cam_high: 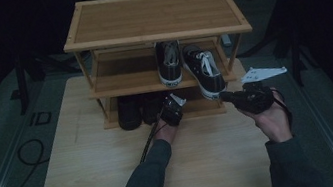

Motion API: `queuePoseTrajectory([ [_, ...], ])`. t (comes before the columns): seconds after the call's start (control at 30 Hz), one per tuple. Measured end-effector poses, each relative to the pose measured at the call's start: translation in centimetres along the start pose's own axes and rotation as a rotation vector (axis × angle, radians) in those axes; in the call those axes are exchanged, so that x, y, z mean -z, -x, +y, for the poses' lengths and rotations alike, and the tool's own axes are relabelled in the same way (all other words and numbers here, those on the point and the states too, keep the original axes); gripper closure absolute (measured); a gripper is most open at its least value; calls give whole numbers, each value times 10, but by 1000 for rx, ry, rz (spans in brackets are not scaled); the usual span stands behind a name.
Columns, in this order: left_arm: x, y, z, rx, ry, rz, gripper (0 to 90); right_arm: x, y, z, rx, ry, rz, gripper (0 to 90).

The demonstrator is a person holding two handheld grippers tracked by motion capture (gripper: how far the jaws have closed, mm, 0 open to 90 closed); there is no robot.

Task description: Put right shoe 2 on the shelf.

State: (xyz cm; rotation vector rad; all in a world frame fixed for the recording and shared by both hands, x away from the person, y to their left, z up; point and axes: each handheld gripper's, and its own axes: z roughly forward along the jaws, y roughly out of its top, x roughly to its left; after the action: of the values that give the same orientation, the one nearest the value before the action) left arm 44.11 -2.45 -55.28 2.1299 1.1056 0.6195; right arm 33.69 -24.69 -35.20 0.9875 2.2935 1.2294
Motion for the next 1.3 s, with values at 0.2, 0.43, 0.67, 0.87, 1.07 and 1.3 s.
queuePoseTrajectory([
  [0.2,0,0,0,1,1,-2,900,-8,-1,6,4,5,9,900],
  [0.43,0,0,0,-3,3,14,900,-19,-2,11,-2,8,34,900],
  [0.67,0,0,0,-3,3,10,900,-26,-5,15,2,12,36,900],
  [0.87,0,-1,0,-5,4,4,900,-29,-6,18,-2,20,21,900],
  [1.07,0,-1,0,-5,4,5,900,-37,-9,20,-2,22,18,900],
  [1.3,0,0,0,-1,4,7,900,-41,-9,23,-5,29,9,900],
])
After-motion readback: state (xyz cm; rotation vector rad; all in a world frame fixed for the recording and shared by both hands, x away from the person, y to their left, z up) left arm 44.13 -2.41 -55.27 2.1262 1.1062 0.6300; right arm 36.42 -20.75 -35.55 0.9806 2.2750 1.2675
